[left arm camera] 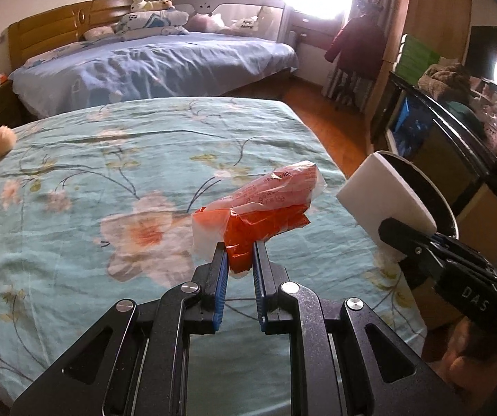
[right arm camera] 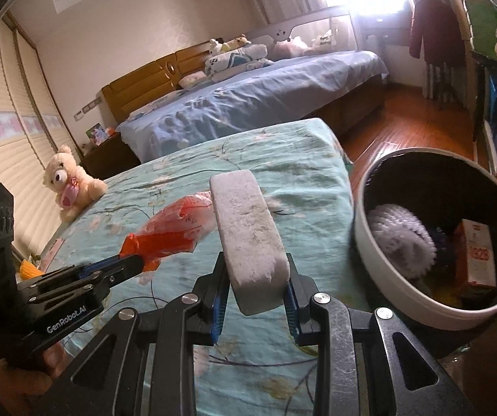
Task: Collect trash
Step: 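Carry the orange bag and white tissue box over the white bin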
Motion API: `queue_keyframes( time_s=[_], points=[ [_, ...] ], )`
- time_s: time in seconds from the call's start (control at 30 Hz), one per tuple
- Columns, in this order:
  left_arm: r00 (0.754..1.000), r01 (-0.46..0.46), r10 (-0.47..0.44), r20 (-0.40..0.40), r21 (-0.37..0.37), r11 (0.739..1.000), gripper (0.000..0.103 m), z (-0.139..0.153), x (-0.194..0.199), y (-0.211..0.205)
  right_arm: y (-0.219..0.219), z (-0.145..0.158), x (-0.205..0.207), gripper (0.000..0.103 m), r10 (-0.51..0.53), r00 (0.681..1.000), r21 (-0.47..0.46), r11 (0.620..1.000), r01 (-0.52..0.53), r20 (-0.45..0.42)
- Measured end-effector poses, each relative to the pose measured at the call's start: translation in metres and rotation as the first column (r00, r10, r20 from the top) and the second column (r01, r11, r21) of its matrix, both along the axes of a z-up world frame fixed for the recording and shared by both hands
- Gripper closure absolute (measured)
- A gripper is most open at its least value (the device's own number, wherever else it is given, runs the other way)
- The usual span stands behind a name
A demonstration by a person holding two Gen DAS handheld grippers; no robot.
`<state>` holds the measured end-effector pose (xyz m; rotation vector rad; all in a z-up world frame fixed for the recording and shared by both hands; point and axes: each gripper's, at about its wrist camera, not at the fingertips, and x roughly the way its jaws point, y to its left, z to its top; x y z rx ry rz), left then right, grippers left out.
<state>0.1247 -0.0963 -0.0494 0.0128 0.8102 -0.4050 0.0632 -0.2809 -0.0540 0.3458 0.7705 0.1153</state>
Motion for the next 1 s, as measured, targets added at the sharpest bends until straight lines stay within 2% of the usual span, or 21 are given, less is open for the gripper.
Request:
queue_keyframes(
  time_s=[0.53, 1.0],
  points=[
    [0.999, 0.035, -0.035, 0.005, -0.005, 0.999, 0.09, 0.005, -0.009, -0.011, -0.014, 0.007, -0.014, 0.074, -0.042, 0.999, -0.018, 0.999, 0.042, 0.006],
    [0.995, 0.102, -0.102, 0.017, -0.006, 0.995, 0.09, 0.013, -0.016, -0.039, -0.034, 0.013, -0.024, 0.074, -0.085, 0.996, -0.026, 0.996, 0.086, 0.01]
  ],
)
